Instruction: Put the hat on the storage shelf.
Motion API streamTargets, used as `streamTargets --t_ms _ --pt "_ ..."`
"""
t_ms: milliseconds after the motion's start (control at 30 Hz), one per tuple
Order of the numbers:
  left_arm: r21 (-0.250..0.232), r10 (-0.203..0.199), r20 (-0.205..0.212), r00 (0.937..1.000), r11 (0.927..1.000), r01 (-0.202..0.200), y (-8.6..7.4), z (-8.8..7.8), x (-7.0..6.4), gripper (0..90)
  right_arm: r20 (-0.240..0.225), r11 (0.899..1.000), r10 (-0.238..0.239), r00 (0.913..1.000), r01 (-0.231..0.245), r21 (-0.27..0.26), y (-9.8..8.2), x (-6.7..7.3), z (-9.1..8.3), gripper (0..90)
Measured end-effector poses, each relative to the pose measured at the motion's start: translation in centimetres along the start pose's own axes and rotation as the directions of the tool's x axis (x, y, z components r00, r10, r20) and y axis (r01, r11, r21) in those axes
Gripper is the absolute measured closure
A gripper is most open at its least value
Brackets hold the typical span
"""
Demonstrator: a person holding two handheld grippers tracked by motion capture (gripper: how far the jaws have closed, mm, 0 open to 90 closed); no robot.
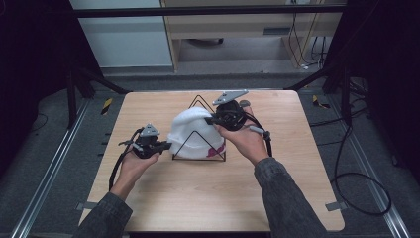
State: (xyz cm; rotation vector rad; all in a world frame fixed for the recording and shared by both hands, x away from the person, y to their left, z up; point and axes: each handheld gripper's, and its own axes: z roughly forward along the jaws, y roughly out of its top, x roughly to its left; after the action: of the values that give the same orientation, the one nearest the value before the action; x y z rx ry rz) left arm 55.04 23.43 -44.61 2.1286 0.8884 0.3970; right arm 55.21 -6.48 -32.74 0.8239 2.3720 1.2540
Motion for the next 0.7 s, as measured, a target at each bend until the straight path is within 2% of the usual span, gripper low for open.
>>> streamTargets --t_ms 133,367,400,467,500,567,600,633,700 --pt "0.007 0.016 -0.006 0.9999 0.9998 -0.016 -0.2 -0.1 -0.2 86.4 -0.003 1.0 -0.005 1.0 0.005 0.006 0.0 0.2 -0.1 81.9" --pt "0.016 0.013 0.0 0.9999 0.9998 -0.013 -0.6 -0.1 -0.5 86.1 -0.006 0.999 -0.015 0.9999 0.015 0.028 -0.6 1.0 -0.2 78.9" --pt "0.011 0.012 -0.009 0.9999 0.9999 -0.012 -0.9 -0.1 -0.5 86.0 -0.007 0.999 -0.016 0.9999 0.016 0.03 -0.6 1.1 -0.3 78.6" --pt "0.005 -0.007 0.0 1.0 1.0 0.007 -1.2 -0.3 -0.3 85.8 -0.01 0.999 -0.016 0.9998 0.017 0.035 -0.7 1.1 -0.4 77.4" --pt "0.002 -0.016 0.006 0.9998 0.9999 0.016 -1.3 -0.3 -0.3 85.7 -0.011 0.999 -0.019 0.9997 0.02 0.039 -0.7 1.1 -0.4 76.1" --pt "0.008 -0.006 0.001 1.0 1.0 0.006 -1.3 -0.5 -0.5 85.2 -0.009 0.999 -0.016 0.9998 0.017 0.045 -0.7 1.2 -0.5 68.7" --pt "0.008 -0.006 0.001 1.0 1.0 0.006 -1.3 -0.5 -0.5 84.5 -0.009 0.999 -0.016 0.9998 0.017 0.045 -0.7 1.2 -0.5 68.7" --pt "0.014 0.007 -0.012 0.9999 0.9999 -0.007 -1.3 -0.7 -0.9 83.4 0.004 0.999 -0.005 1.0 0.005 0.048 -0.8 1.2 -0.6 59.5" --pt "0.015 0.004 -0.016 0.9999 0.9999 -0.004 -1.3 -0.8 -1.0 81.6 0.005 0.999 0.001 1.0 -0.001 0.051 -0.8 1.2 -0.8 56.9"
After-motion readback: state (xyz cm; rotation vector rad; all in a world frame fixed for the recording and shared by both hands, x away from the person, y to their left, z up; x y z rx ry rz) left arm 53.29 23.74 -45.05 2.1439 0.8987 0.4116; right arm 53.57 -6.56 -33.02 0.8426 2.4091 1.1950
